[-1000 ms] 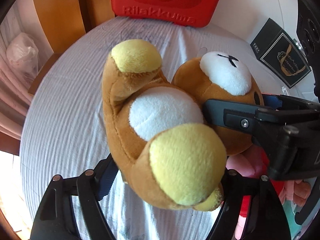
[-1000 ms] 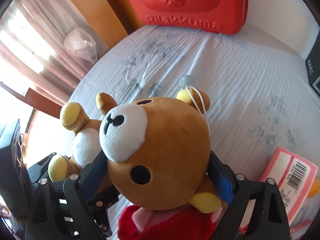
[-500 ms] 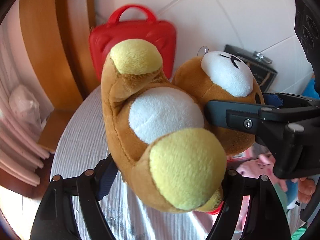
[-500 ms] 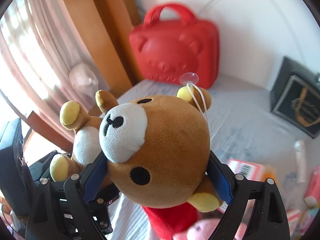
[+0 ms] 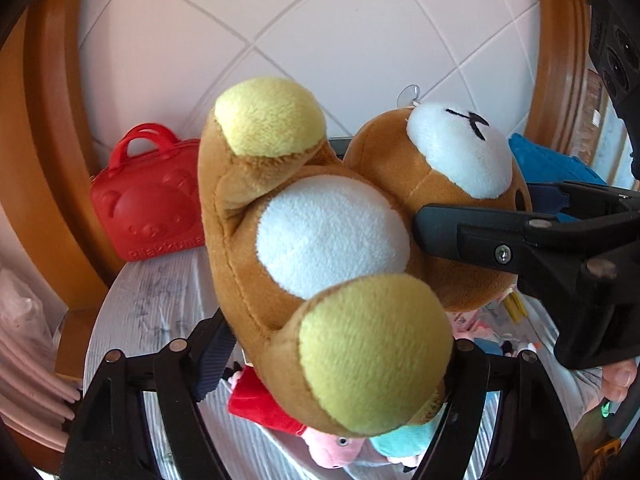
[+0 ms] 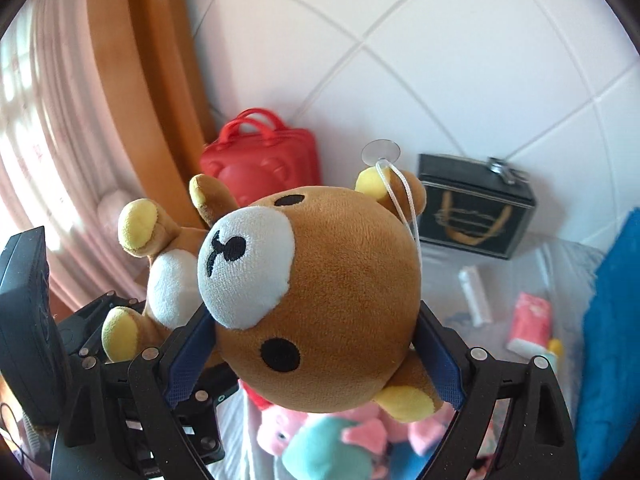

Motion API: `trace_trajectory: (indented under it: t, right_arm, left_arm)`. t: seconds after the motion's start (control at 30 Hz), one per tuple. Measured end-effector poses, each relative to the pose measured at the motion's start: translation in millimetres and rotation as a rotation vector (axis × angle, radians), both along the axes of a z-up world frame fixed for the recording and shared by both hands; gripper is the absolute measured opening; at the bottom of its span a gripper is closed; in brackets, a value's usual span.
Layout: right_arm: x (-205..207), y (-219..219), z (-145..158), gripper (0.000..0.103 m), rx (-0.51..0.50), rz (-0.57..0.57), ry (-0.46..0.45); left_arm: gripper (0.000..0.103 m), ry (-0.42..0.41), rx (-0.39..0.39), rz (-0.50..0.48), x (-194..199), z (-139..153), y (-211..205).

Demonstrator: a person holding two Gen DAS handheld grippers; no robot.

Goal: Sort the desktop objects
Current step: 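Lift and carry the bear plush over the blue crate with both tools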

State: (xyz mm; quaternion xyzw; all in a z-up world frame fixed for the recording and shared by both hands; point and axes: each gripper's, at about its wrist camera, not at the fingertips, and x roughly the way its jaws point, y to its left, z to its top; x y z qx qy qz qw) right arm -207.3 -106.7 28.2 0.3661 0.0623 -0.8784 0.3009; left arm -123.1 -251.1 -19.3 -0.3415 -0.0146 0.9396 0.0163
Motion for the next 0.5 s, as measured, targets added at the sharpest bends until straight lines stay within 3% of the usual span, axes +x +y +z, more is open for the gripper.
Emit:
trace_trajectory:
  t: [0.33, 0.5]
  right_arm:
    - [12, 121, 37, 0.092, -0.021, -0.141, 0.069]
    - [12, 203, 61, 0.092, -0.049, -0.177, 0.129]
  left_arm:
    - [0.078, 0.074, -0.02, -0.126, -11, 45, 129]
    - [0.078, 0.129, -0.024, -0.158, -17, 73, 218]
